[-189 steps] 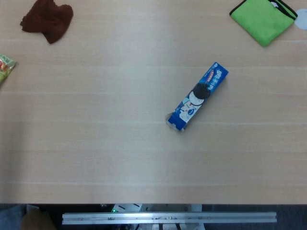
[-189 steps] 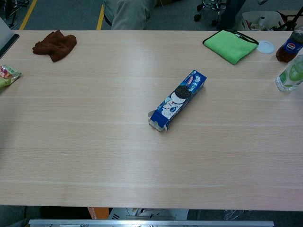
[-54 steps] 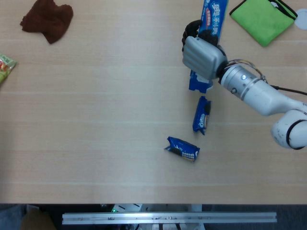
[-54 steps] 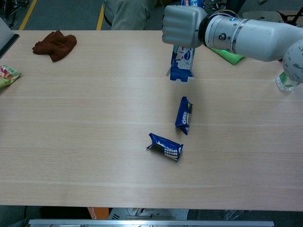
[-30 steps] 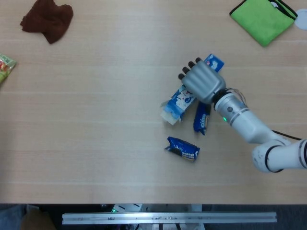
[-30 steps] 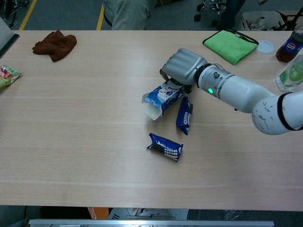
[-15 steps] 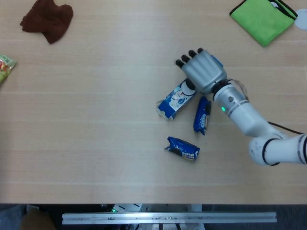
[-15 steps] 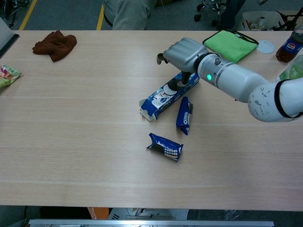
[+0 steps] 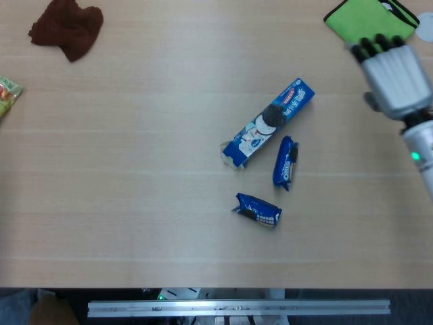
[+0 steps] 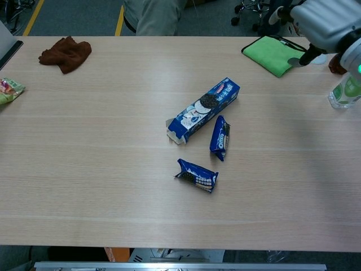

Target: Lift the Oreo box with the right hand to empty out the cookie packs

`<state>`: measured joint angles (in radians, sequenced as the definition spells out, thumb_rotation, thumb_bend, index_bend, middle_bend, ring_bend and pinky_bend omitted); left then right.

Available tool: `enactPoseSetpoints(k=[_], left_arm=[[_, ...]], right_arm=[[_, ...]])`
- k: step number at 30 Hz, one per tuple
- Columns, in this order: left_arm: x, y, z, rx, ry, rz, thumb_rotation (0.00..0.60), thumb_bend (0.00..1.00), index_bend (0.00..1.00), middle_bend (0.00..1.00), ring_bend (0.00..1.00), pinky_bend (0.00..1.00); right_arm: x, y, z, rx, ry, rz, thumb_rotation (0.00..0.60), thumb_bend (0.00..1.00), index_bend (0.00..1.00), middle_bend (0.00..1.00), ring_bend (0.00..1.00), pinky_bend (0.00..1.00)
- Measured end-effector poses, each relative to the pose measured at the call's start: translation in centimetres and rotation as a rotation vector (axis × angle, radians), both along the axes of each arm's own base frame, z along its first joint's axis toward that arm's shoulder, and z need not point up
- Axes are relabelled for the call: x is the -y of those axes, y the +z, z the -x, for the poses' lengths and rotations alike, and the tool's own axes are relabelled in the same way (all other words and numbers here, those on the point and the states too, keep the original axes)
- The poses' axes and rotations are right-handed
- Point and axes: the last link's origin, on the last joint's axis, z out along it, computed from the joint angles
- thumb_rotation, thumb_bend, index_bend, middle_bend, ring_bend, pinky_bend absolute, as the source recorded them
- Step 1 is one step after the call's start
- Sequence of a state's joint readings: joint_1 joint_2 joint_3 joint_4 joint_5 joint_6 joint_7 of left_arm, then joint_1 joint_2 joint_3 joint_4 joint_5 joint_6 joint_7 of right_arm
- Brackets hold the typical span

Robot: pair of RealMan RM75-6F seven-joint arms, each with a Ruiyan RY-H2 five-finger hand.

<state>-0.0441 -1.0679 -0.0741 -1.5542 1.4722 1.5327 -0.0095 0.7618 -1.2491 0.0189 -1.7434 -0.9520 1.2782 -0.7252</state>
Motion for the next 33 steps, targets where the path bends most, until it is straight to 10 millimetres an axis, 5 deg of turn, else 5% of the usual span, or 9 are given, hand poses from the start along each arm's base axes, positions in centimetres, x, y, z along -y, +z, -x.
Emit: enactPoseSetpoints(k=[10, 19, 33], left_arm=[[-0.1, -0.8, -1.6, -0.019, -0.045, 0.026, 0.600, 0.26, 0.26, 0.26, 0.26, 0.31], [0.6, -0.9, -2.8, -0.036, -0.074, 0.015, 0.600, 0.26, 0.26, 0.26, 0.26, 0.29], [0.7, -1.8, -3.0, -0.089, -0.033, 0.041, 0.600, 0.26, 0.26, 0.26, 0.26, 0.28]], right_arm=[[-7.4, 6.5, 7.2, 0.049, -0.096, 0.201, 0.600, 0.18, 0.24, 0.32, 0.26, 0.33], [-12.5, 9.1, 10.5, 0.051, -0.158, 0.247, 0.600, 0.18, 0.24, 0.32, 0.26, 0.33], [-14.3, 9.2, 12.2, 0.072, -0.187, 0.249, 0.600, 0.18, 0.24, 0.32, 0.26, 0.33]])
